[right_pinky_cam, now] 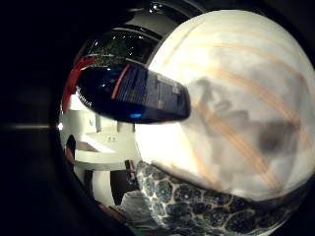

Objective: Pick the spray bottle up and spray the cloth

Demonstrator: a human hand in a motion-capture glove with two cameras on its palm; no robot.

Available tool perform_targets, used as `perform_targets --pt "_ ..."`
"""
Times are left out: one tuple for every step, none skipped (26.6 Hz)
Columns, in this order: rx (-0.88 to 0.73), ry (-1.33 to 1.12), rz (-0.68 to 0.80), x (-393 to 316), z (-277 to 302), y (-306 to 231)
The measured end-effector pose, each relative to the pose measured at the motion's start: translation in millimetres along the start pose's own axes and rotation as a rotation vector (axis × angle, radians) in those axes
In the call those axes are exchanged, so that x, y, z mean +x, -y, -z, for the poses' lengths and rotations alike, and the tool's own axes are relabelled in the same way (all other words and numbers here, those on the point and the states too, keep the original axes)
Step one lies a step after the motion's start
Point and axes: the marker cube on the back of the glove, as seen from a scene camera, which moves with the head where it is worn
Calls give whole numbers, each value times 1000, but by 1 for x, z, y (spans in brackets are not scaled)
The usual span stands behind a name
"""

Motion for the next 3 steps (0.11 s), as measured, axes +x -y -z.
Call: perform_targets --pt "-40 -33 6 3 2 -11" --pt "-72 -62 12 5 4 -19" --pt "-89 -79 15 7 6 -24"
